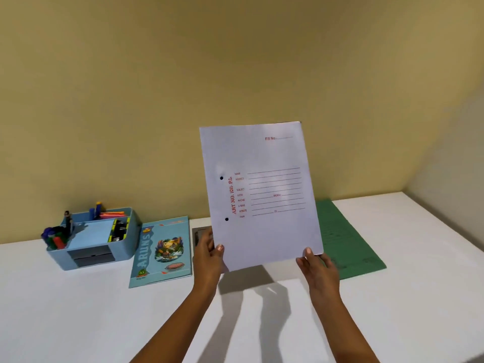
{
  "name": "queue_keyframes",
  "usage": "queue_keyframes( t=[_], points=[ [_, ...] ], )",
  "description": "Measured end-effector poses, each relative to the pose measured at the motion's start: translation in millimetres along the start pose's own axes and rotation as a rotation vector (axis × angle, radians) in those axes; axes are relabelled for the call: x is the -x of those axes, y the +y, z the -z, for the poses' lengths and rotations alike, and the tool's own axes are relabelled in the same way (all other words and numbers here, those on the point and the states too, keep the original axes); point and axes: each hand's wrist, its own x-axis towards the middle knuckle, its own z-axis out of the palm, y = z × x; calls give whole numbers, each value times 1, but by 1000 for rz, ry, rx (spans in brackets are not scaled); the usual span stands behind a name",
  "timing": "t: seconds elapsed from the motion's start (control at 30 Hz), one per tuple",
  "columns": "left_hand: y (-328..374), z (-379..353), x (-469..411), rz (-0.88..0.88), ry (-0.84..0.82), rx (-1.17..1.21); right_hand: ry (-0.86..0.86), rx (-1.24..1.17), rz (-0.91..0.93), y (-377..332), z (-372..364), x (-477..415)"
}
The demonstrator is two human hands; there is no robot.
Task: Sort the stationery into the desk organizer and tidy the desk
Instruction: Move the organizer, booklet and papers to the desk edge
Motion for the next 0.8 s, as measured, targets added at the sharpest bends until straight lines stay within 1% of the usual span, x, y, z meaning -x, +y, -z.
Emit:
queue_keyframes(
  t=[0.1,0.17,0.3,0.4,0.57,0.8],
  points=[
    [-9,-47,5,21,-70,-9,68,16,13,-12,38,-16],
    [-15,-78,8,33,-106,-34,56,56,15,-20,59,-24],
    [-27,-139,20,91,-174,-54,-19,128,-24,-34,92,-36],
    [-32,-180,27,143,-198,-92,44,160,-20,-44,116,-54],
    [-42,-224,30,199,-253,-152,108,291,0,-64,155,-92],
    [-68,-262,15,274,-368,-289,174,349,-77,-72,187,-145]
  ],
)
